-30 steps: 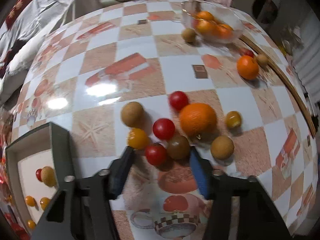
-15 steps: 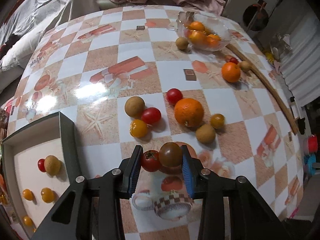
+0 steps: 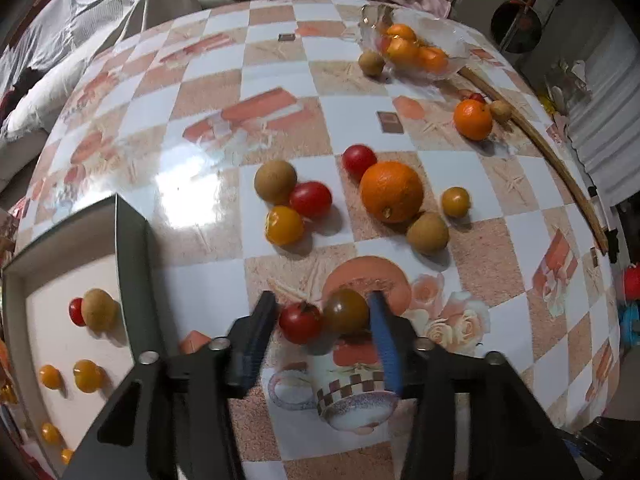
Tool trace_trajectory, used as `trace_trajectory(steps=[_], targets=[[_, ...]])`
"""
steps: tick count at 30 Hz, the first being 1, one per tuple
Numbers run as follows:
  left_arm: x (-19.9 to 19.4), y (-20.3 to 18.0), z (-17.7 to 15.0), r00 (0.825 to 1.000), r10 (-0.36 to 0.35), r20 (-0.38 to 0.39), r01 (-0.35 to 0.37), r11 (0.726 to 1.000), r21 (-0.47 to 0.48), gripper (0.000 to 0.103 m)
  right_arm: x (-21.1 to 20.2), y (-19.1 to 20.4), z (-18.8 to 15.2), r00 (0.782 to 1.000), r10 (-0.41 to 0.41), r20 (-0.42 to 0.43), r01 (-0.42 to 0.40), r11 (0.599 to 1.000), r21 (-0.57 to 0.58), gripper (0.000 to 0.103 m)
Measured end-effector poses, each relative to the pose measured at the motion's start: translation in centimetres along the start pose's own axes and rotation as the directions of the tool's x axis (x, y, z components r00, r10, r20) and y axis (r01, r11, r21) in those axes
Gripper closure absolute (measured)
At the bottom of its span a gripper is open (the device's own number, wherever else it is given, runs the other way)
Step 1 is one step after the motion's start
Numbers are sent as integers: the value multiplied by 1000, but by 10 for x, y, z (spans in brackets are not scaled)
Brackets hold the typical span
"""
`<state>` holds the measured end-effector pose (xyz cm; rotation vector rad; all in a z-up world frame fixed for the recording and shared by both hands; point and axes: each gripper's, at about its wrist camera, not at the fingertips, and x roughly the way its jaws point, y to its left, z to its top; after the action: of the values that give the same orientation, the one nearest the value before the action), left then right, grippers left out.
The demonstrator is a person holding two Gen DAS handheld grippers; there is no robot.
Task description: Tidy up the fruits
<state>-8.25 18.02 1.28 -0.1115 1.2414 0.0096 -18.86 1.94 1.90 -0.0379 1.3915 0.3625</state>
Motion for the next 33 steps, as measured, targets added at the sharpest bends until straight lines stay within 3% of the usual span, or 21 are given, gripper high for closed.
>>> trace_trajectory(steps=[1, 2, 9, 19, 27, 28, 31, 33], targets=[[1, 1, -1, 1000, 10, 3, -10, 1000, 5, 35, 0, 0, 0, 1000, 1, 1, -1, 1000, -1, 75], [1, 1, -2, 1000, 18, 12, -19, 1000, 11, 31, 0, 1, -1, 1000, 0, 1, 0, 1000, -1, 75], [-9, 4, -1, 998, 42, 50, -43, 999, 21, 31, 7, 1, -2, 1000, 8, -14, -7, 1000, 21, 75], [-20, -32, 7, 996, 21, 85, -34, 988, 148, 31, 9, -7, -1, 1000, 11, -13, -10, 999, 34, 75], [2, -60, 22, 999, 0, 34, -6, 988, 155, 31, 7, -14, -1, 1000, 10, -11, -10, 999, 40, 75], [6, -63, 24, 1000, 2, 27, -6, 988, 151, 32, 7, -15, -3, 1000, 9, -10, -9, 999, 41, 75], [17, -69, 27, 1000, 23, 0, -23, 991, 129, 53, 6, -19, -3, 1000, 8, -9, -7, 999, 51, 75], [17, -72, 30, 999, 33, 13, -35, 994, 104, 60, 4, -22, -3, 1000, 7, -6, -6, 998, 54, 75]])
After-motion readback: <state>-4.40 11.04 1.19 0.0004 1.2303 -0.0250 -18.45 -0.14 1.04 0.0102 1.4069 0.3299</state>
